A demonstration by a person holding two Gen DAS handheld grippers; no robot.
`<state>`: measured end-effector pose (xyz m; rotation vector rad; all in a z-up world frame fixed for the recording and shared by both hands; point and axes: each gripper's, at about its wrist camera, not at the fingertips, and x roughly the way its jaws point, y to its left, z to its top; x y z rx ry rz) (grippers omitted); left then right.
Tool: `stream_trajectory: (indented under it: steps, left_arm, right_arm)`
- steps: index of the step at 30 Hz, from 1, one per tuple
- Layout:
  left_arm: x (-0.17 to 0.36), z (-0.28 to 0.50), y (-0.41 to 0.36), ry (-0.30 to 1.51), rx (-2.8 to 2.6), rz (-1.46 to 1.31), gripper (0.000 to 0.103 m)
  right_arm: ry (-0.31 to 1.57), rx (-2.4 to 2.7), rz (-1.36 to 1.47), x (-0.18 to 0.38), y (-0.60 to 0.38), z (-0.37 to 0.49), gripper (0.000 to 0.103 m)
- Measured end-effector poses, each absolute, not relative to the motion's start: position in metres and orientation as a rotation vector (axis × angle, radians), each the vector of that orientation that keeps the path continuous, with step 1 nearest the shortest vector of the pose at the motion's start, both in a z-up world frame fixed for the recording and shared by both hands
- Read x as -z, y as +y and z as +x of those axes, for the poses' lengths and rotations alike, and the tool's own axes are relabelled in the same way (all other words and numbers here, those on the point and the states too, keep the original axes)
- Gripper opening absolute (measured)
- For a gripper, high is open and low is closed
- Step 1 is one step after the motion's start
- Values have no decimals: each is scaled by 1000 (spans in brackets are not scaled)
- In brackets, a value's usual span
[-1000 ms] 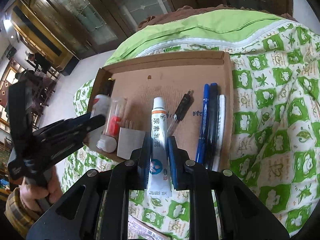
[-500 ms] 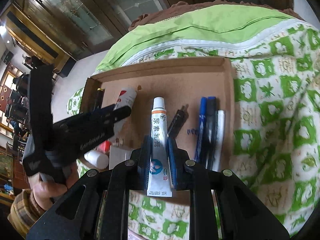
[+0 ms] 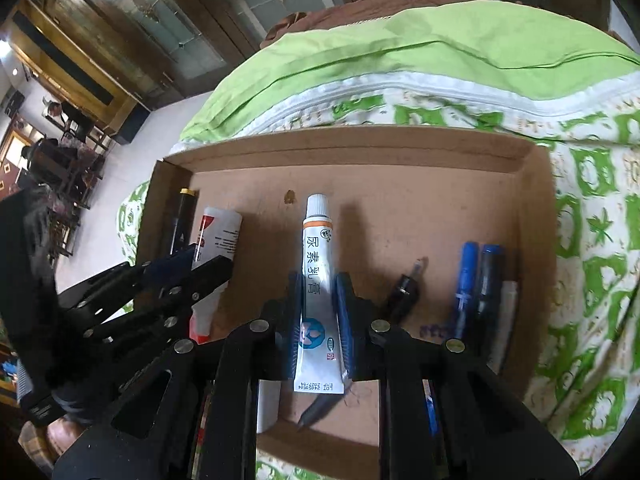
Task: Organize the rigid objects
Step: 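Lower bottle and ointment tube into the tray and open both grippers, then reach the right gripper to the large white-pink tube and grasp it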
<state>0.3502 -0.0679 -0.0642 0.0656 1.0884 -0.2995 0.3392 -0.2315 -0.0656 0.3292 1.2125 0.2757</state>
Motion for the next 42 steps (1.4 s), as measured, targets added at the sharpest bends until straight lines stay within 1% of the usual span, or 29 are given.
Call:
stream_trajectory:
  steps: [11,15,16,18,19,20,22,23,25,26,27,29,34,38,42]
  left_arm:
    - [65,346,-69,1077,279,99,31]
    - [69,343,-70,1103,282,106,32]
    - [68,341,-69,1104,283,107,32]
    - [64,336,-67,1102,286,100,32]
    - [60,333,-66,1097,288,95,35]
    - [57,331,-65,1093,291,91,37]
    - [47,322,-60,1079,285,81,46]
    - [41,315,-56,1070,285,66,48]
    - [30,296,-42,1054,294,18,58]
    - [27,286,-33,1047,296,-5,59]
    - [24,272,-22,1041,295,-34,61]
    - [23,249,-4,1036,286,-71,62]
    - [48,188,23,1074,255,-142,62]
    - [78,156,33,1183,268,-237,62]
    - [63,151,29,1120,270,-219,62]
  right_arm:
    - [1193,-264,292,77,-221,350,17]
    - [1188,-261,292,77,-224,348,17]
    - [1184,-259,286,76,-223,347,19]
    - [1167,-258,284,73,-225,345,28]
    - [1151,-264,284,69,-227,343,32]
    - [1139,-270,286,66,-227,342,39]
    - [1127,-270,279,59,-226,339,39]
    - [1120,-275,279,55,-227,337,39]
    - [1105,-277,285,45,-230,325,39]
    - [1105,-275,292,41,-232,319,39]
    - [1107,-281,310,37,-234,312,41]
    - [1126,-300,360,31,-237,294,46]
    - [1170,-377,433,22,-237,242,47]
    - [1280,-496,381,29,-222,198,47]
    - [1334,-539,310,37,-211,170,47]
